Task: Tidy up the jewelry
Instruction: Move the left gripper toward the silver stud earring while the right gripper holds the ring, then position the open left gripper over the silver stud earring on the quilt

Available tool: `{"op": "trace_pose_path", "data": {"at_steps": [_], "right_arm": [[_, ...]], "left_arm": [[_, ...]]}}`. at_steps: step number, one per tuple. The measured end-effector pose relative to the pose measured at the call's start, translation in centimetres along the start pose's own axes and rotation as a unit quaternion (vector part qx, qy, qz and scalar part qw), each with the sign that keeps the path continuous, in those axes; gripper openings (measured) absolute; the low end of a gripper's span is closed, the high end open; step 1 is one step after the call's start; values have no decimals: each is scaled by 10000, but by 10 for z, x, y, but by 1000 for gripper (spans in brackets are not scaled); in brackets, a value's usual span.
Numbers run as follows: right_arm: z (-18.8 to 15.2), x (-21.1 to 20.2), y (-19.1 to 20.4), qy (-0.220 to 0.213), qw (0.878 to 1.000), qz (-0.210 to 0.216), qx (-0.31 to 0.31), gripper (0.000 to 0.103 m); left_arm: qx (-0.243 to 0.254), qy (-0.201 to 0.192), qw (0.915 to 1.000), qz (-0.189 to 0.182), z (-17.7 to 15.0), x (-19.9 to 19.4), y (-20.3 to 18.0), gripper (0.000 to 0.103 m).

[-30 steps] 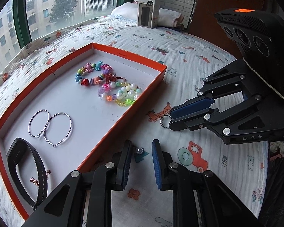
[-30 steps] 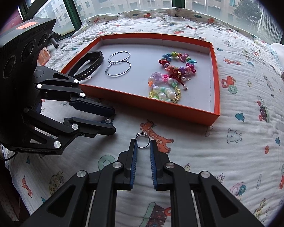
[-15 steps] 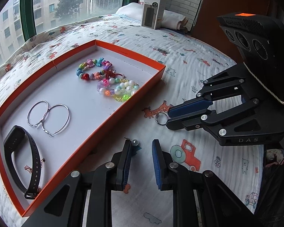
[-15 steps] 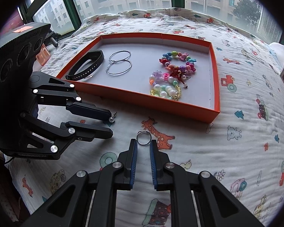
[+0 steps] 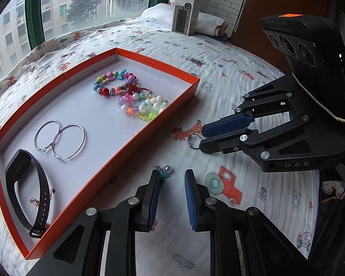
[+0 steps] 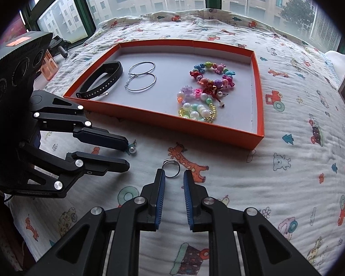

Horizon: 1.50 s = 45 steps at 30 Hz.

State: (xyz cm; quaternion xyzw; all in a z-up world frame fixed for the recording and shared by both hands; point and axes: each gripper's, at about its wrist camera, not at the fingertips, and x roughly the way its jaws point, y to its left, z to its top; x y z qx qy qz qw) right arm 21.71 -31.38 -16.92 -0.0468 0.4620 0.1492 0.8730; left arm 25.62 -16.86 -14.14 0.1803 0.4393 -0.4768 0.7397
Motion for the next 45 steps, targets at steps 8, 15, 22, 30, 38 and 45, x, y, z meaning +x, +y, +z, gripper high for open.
{"op": "trace_pose_path", "data": {"at_steps": [8,15,22,30,38,45], "right_arm": [[0,0,-3,-26,10000,-22,41,20],[-1,-2,-9,-45,9998,-112,151,20],[-4,-6,-17,-54,9995,-211,211,20],[-2,-5,-4,-78,9999,-78,-85,30],[5,5,12,-83,9985,-207,-497,31],[5,5,11,-78,9986,-278,-438,18]], "left_arm": [[-66,14,9999,97,-3,-3,5,24],[-134,-15,9998,157,-6,-7,8,24],[-149,-9,9997,193,-6,-6,7,24],[-180,-19,9997,189,-5,-5,9,24],[-224,-22,9996,191,-7,-7,11,24],[-76,3,9999,110,-1,-2,10,24]]}}
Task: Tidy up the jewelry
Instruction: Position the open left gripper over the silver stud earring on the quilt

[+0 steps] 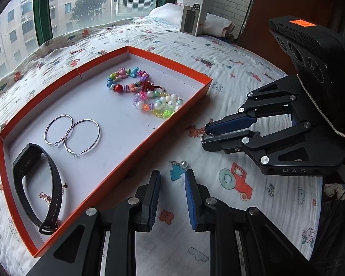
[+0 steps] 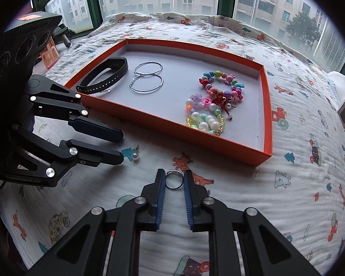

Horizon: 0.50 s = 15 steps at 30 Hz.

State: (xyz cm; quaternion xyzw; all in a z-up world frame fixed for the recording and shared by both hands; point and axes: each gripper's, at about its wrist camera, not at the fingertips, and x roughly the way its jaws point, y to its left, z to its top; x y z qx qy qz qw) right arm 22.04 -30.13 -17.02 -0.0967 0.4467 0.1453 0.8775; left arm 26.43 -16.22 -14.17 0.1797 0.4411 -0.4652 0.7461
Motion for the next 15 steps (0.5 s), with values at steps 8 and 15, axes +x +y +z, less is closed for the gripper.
{"op": "trace_pose_path", "data": {"at_steps": [8,15], "right_arm": [[-2,-2,-4,4,10000,61,32,18],[-1,-2,-5,4,9999,109,85,18]], "left_arm": [[319,86,9993,-148,9,6,1,24],[680,211,9973,-172,15,10,-2,24]]}}
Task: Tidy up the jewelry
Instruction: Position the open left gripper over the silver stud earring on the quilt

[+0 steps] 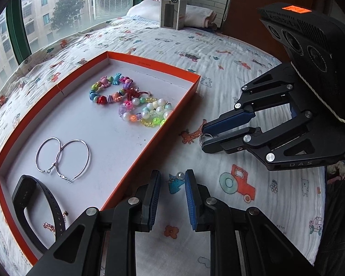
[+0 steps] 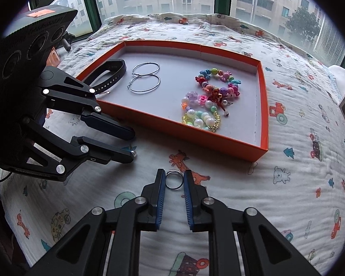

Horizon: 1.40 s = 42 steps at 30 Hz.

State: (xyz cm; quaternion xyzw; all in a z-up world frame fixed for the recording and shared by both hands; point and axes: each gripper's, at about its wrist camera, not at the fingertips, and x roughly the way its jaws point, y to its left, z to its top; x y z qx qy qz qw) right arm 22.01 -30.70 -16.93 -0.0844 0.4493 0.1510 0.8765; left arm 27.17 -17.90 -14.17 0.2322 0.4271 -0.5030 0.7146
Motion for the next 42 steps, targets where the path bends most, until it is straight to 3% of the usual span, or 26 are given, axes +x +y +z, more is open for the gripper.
{"op": "trace_pose_path", "data": {"at_steps": [24,35,42], "right_arm": [[-4,-3,-6,-23,9999,-11,109,18],[-6,-5,-10,-67,9998,-4,183,19],[-8,-6,-11,-99,9996,6,282,19]], "left_arm": [[-1,26,10000,-60,4,6,1,24],[-871,-59,9955,367,0,2,-2,24],[-1056,-66,9908,839,0,3,-13,24]]}}
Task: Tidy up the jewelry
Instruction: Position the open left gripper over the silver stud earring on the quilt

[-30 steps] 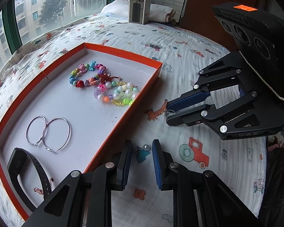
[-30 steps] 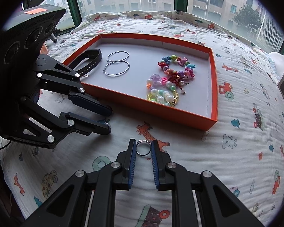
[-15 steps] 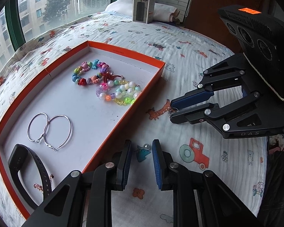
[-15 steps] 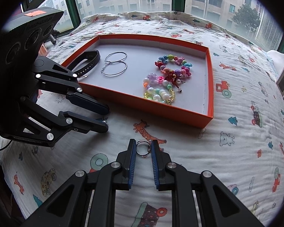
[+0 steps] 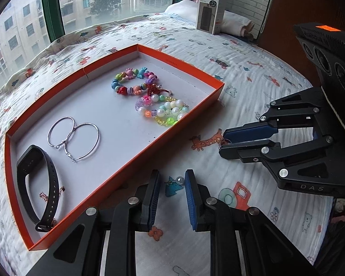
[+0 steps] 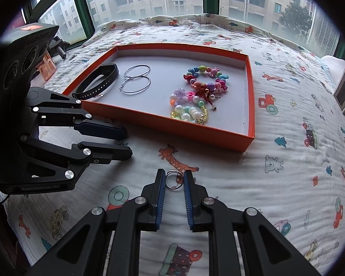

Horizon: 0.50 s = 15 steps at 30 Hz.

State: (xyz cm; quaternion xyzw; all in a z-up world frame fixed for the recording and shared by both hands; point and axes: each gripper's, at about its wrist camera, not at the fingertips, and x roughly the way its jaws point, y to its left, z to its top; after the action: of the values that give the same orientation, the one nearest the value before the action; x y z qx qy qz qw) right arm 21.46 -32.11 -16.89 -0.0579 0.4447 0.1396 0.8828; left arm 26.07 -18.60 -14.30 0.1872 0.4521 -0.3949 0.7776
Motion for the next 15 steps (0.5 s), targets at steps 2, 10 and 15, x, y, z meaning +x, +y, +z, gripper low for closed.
{"op": "trace_pose_path", "data": {"at_steps": [2,10,15], "right_arm": [[0,0,0,-2,10000,0,22,19],[0,-3,-3,-38,9999,-21,149,19],[0,-7,-5,-74,9997,-34,248,19]], "left_arm": [[-43,-10,9999,110,-1,0,-3,24],[-266,-12,9991,321,1,1,-6,24],[-509,-1,9981,348,1,-1,-3,19]]}}
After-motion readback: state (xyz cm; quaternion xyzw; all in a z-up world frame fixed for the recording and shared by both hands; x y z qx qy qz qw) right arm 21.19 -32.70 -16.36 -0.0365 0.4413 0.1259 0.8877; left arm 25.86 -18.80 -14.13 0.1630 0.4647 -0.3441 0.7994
